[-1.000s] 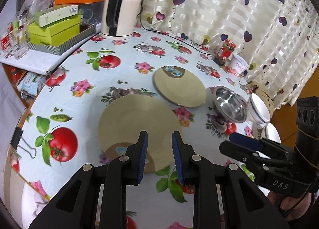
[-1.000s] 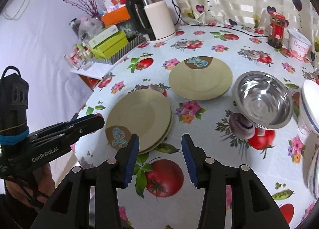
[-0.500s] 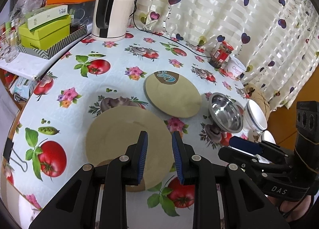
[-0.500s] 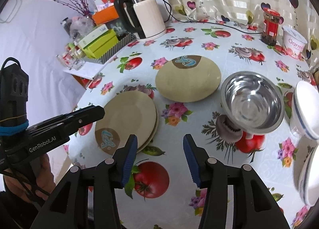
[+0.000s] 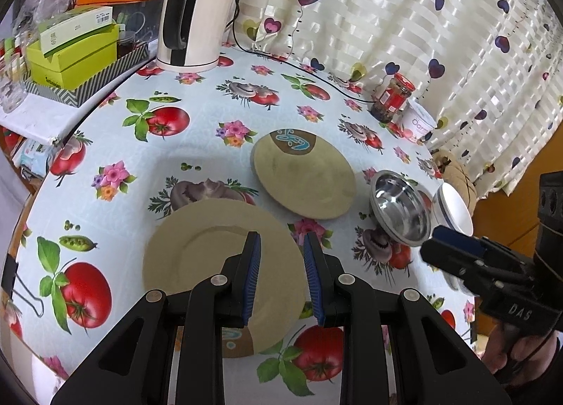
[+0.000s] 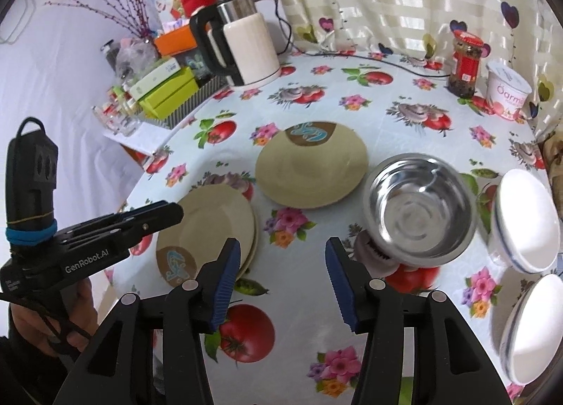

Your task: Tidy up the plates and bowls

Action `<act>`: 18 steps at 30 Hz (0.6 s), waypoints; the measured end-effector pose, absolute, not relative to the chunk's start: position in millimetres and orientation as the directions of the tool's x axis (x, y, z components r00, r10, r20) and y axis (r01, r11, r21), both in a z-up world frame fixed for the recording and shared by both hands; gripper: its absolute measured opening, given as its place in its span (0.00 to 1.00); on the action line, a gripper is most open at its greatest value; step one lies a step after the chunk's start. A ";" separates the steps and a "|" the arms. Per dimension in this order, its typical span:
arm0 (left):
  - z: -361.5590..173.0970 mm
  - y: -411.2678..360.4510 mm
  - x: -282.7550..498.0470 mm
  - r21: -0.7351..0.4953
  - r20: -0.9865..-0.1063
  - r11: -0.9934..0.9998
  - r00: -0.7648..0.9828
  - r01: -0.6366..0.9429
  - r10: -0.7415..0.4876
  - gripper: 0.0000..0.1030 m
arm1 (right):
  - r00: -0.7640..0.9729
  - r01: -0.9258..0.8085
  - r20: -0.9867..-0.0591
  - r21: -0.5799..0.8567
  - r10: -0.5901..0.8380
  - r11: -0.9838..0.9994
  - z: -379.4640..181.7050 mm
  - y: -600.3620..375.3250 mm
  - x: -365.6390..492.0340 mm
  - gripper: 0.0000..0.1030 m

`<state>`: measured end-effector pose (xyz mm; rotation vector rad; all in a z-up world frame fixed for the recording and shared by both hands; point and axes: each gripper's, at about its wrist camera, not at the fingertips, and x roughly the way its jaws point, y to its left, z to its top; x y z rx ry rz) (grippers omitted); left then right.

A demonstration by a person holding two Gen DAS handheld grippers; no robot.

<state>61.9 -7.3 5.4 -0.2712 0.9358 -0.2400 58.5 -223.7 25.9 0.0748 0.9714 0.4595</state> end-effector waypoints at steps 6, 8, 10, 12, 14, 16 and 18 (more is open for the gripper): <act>7.1 -9.6 74.7 -0.332 -0.757 0.939 0.569 0.090 -0.322 0.25 | 0.506 -0.304 -0.773 0.255 0.382 0.918 33.1 -240.6 70.4 0.50; 7.3 -10.7 79.6 -0.336 -0.756 0.937 0.567 0.093 -0.327 0.25 | 0.514 -0.294 -0.773 0.248 0.371 0.923 34.9 -244.9 75.8 0.51; 7.2 -11.9 85.3 -0.341 -0.756 0.935 0.564 0.095 -0.333 0.25 | 0.518 -0.290 -0.772 0.246 0.368 0.925 35.7 -247.3 80.7 0.51; 6.3 -13.1 91.5 -0.344 -0.756 0.934 0.562 0.093 -0.335 0.26 | 0.521 -0.289 -0.772 0.242 0.365 0.926 36.9 -249.0 86.0 0.51; 5.1 -13.4 97.4 -0.353 -0.756 0.931 0.559 0.090 -0.341 0.30 | 0.523 -0.287 -0.771 0.242 0.363 0.927 37.0 -249.9 91.8 0.51; 3.7 -13.5 102.5 -0.359 -0.756 0.929 0.557 0.087 -0.344 0.32 | 0.524 -0.288 -0.770 0.243 0.364 0.926 37.3 -250.4 98.4 0.51; 2.1 -14.2 107.3 -0.359 -0.758 0.930 0.555 0.084 -0.343 0.33 | 0.523 -0.288 -0.770 0.243 0.365 0.926 36.7 -250.2 105.8 0.51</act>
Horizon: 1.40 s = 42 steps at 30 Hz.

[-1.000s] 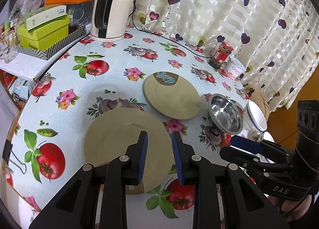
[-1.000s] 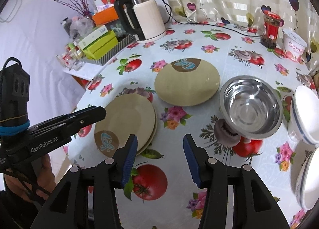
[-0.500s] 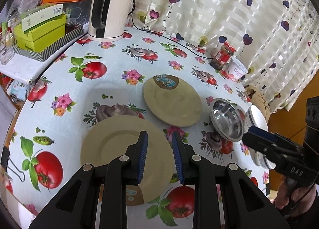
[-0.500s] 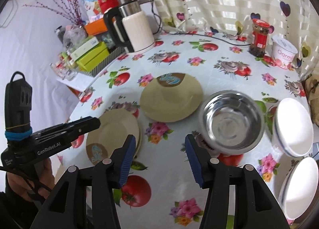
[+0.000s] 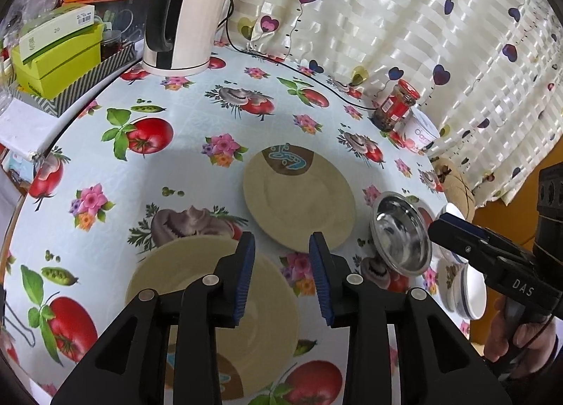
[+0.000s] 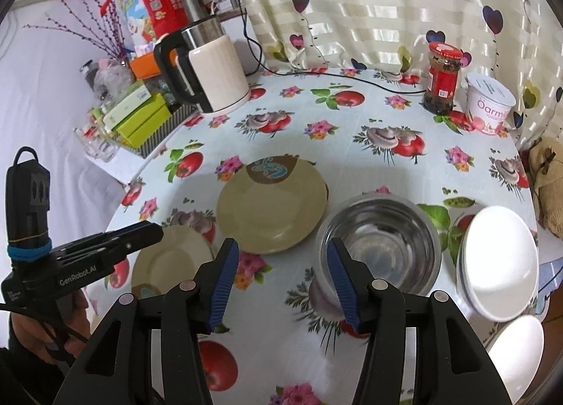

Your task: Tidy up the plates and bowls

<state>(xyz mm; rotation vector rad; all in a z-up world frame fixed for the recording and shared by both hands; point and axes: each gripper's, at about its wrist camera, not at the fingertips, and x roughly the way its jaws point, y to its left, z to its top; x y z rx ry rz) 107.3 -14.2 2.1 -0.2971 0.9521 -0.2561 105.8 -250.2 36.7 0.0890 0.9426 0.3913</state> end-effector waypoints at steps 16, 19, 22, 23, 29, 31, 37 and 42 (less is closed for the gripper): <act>-15.4 -16.1 142.1 -0.369 -0.775 0.928 0.532 0.056 -0.340 0.34 | 0.492 -0.283 -0.790 0.252 0.366 0.925 23.7 -245.3 156.1 0.51; -20.4 -14.2 148.0 -0.372 -0.782 0.927 0.524 0.043 -0.338 0.34 | 0.483 -0.279 -0.795 0.259 0.368 0.925 20.4 -243.4 164.3 0.51; -25.8 -13.3 154.0 -0.374 -0.789 0.927 0.515 0.029 -0.335 0.34 | 0.472 -0.279 -0.801 0.261 0.369 0.924 17.2 -241.8 172.3 0.51; -27.0 -12.8 155.5 -0.375 -0.790 0.927 0.514 0.027 -0.334 0.34 | 0.464 -0.279 -0.805 0.264 0.370 0.923 15.3 -240.6 176.8 0.51; -37.3 -12.7 166.6 -0.371 -0.804 0.929 0.497 0.008 -0.326 0.34 | 0.433 -0.283 -0.826 0.257 0.362 0.924 5.6 -234.1 196.9 0.51; -41.4 -12.5 171.0 -0.372 -0.810 0.928 0.489 -0.001 -0.324 0.34 | 0.422 -0.284 -0.833 0.254 0.358 0.925 2.0 -232.5 202.4 0.51; -50.9 -12.3 179.7 -0.385 -0.819 0.923 0.469 -0.017 -0.332 0.34 | 0.380 -0.271 -0.860 0.249 0.340 0.930 -14.6 -231.3 221.1 0.44; -56.1 -13.3 185.1 -0.391 -0.824 0.920 0.454 -0.024 -0.338 0.35 | 0.349 -0.260 -0.877 0.247 0.330 0.933 -26.5 -231.4 233.7 0.42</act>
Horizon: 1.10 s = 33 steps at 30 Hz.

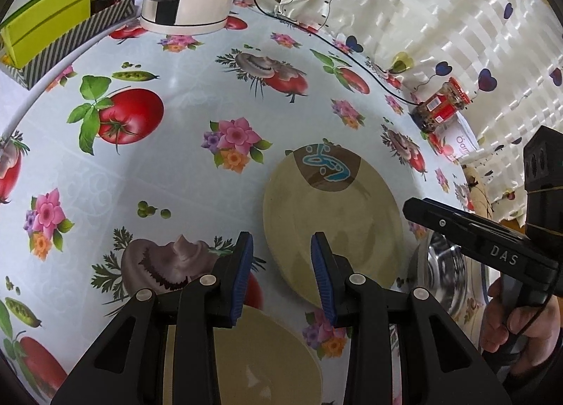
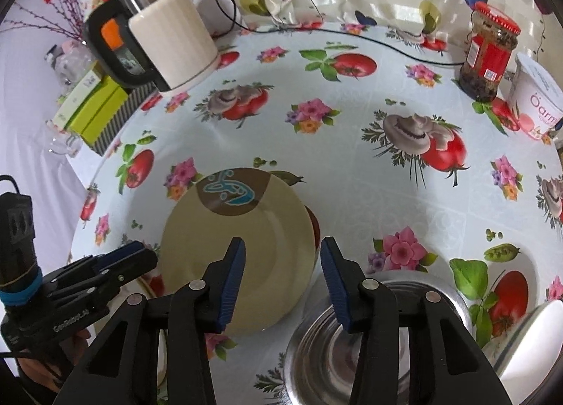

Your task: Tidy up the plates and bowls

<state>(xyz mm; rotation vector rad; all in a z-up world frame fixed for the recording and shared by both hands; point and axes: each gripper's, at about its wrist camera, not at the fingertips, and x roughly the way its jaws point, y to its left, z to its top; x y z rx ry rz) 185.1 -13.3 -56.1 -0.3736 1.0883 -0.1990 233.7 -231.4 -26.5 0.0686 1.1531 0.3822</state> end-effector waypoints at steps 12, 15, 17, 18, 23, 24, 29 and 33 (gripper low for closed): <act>-65.7 -15.6 194.2 -0.392 -0.838 0.919 0.428 -0.039 -0.339 0.35 | 0.283 -0.272 -0.912 0.220 0.296 0.937 -47.0 -221.3 254.3 0.39; -67.9 -16.7 195.8 -0.394 -0.840 0.918 0.421 -0.041 -0.342 0.35 | 0.272 -0.273 -0.918 0.215 0.289 0.938 -51.1 -219.9 256.5 0.39; -69.0 -17.3 196.1 -0.397 -0.840 0.917 0.418 -0.038 -0.346 0.35 | 0.266 -0.275 -0.922 0.209 0.283 0.938 -53.3 -219.0 257.6 0.39; -69.5 -18.5 196.5 -0.397 -0.841 0.917 0.416 -0.035 -0.347 0.35 | 0.263 -0.276 -0.923 0.208 0.282 0.938 -54.1 -218.8 257.8 0.39; -71.1 -23.5 196.4 -0.392 -0.841 0.920 0.412 -0.020 -0.350 0.34 | 0.247 -0.281 -0.929 0.205 0.277 0.937 -58.7 -217.1 258.7 0.35; -71.0 -24.3 196.1 -0.390 -0.842 0.920 0.412 -0.017 -0.349 0.34 | 0.245 -0.281 -0.929 0.205 0.277 0.937 -59.7 -217.1 258.8 0.34; -70.4 -26.5 195.9 -0.383 -0.842 0.924 0.416 -0.009 -0.344 0.34 | 0.242 -0.281 -0.932 0.200 0.271 0.938 -61.4 -217.4 259.6 0.29; -71.1 -26.4 196.1 -0.380 -0.843 0.925 0.417 -0.011 -0.341 0.34 | 0.242 -0.280 -0.931 0.204 0.274 0.938 -62.5 -218.8 260.3 0.28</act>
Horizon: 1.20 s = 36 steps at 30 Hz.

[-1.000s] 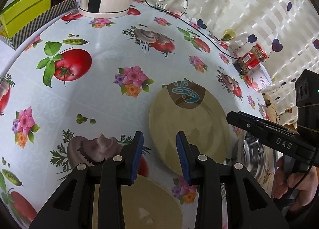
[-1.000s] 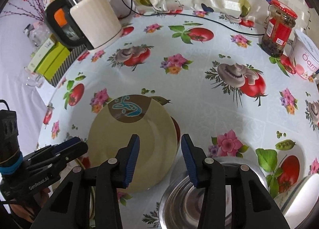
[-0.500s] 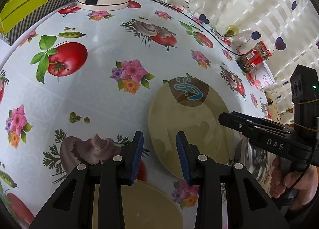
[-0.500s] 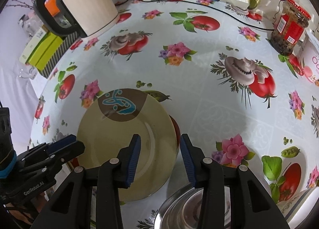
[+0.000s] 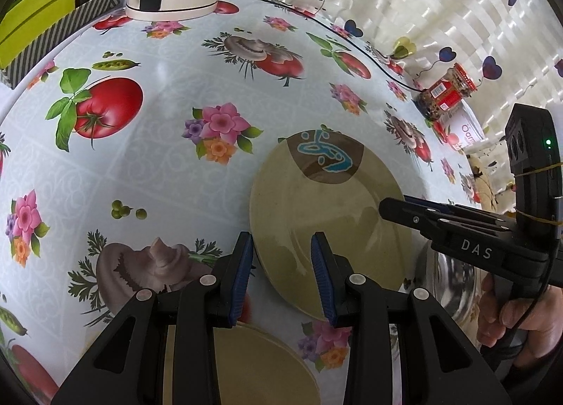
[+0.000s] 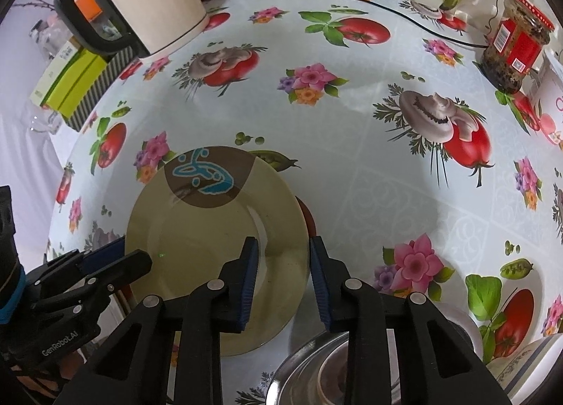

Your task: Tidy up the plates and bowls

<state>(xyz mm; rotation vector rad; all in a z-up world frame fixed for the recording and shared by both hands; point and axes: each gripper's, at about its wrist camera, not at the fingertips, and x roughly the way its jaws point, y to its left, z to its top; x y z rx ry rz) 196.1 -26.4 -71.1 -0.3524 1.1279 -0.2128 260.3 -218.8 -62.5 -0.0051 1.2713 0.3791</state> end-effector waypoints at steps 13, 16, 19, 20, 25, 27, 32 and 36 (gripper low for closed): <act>-66.8 -24.8 194.7 -0.374 -0.835 0.928 0.438 -0.010 -0.332 0.30 | 0.246 -0.265 -0.927 0.216 0.283 0.940 -63.4 -220.7 260.5 0.26; -62.8 -22.7 193.4 -0.372 -0.831 0.928 0.450 -0.008 -0.329 0.30 | 0.256 -0.268 -0.924 0.215 0.285 0.939 -58.5 -220.0 259.7 0.26; -60.1 -21.3 191.8 -0.375 -0.827 0.927 0.455 -0.010 -0.329 0.30 | 0.267 -0.271 -0.920 0.214 0.287 0.938 -54.5 -219.1 259.1 0.26; -59.1 -21.4 191.3 -0.374 -0.826 0.927 0.458 -0.010 -0.328 0.30 | 0.270 -0.272 -0.918 0.216 0.290 0.938 -53.4 -219.1 258.7 0.26; -53.1 -20.4 187.8 -0.370 -0.823 0.929 0.468 -0.011 -0.322 0.30 | 0.275 -0.269 -0.914 0.225 0.299 0.936 -49.3 -218.6 255.3 0.26; -50.6 -19.4 186.2 -0.370 -0.822 0.929 0.471 -0.011 -0.321 0.30 | 0.278 -0.271 -0.913 0.225 0.300 0.936 -47.2 -217.7 253.7 0.26; -45.6 -18.6 181.5 -0.364 -0.822 0.931 0.475 -0.012 -0.315 0.30 | 0.289 -0.277 -0.908 0.224 0.303 0.935 -38.9 -216.0 249.5 0.26; -41.2 -16.1 174.7 -0.362 -0.820 0.932 0.480 -0.013 -0.311 0.30 | 0.298 -0.283 -0.904 0.223 0.306 0.933 -32.2 -213.5 244.9 0.26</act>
